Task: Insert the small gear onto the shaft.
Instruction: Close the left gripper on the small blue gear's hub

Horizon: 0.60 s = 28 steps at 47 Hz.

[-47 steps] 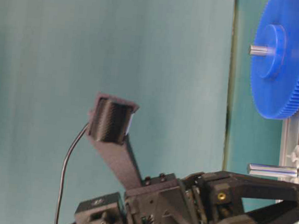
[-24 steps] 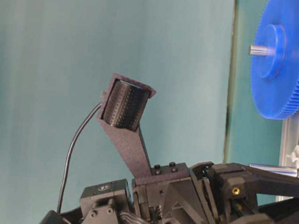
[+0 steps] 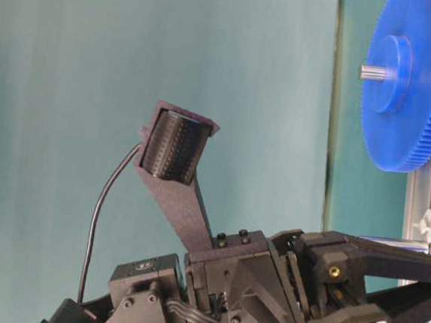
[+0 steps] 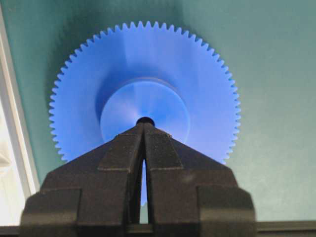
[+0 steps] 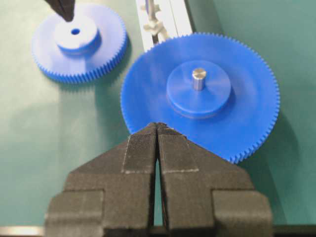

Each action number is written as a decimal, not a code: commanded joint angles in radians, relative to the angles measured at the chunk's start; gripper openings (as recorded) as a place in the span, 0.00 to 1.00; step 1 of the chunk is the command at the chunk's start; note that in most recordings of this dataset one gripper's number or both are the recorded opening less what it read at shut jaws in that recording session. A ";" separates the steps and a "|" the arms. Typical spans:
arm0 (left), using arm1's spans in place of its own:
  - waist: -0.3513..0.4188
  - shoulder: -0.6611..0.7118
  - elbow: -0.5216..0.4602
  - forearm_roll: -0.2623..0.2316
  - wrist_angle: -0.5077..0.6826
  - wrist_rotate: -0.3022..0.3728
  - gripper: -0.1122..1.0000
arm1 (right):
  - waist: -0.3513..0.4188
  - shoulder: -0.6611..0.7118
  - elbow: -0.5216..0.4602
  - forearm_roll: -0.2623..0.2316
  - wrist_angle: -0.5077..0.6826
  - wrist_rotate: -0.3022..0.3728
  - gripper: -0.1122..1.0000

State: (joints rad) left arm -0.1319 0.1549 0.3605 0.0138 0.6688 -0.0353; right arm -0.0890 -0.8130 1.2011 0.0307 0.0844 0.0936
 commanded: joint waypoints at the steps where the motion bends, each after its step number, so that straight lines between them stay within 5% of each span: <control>1: -0.005 -0.012 -0.018 0.003 0.005 0.000 0.09 | -0.002 0.002 -0.008 0.000 -0.006 0.009 0.12; 19: -0.005 -0.012 -0.018 0.002 -0.003 -0.005 0.13 | -0.002 0.002 -0.008 0.000 -0.006 0.011 0.12; 22: -0.005 -0.012 -0.017 0.003 -0.003 -0.009 0.18 | -0.002 0.002 -0.008 0.000 -0.005 0.011 0.12; 28: -0.005 -0.012 -0.015 0.003 -0.006 -0.011 0.46 | -0.002 0.002 -0.006 0.000 -0.005 0.011 0.12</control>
State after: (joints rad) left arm -0.1319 0.1565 0.3590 0.0138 0.6703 -0.0460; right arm -0.0890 -0.8145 1.2026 0.0307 0.0844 0.0936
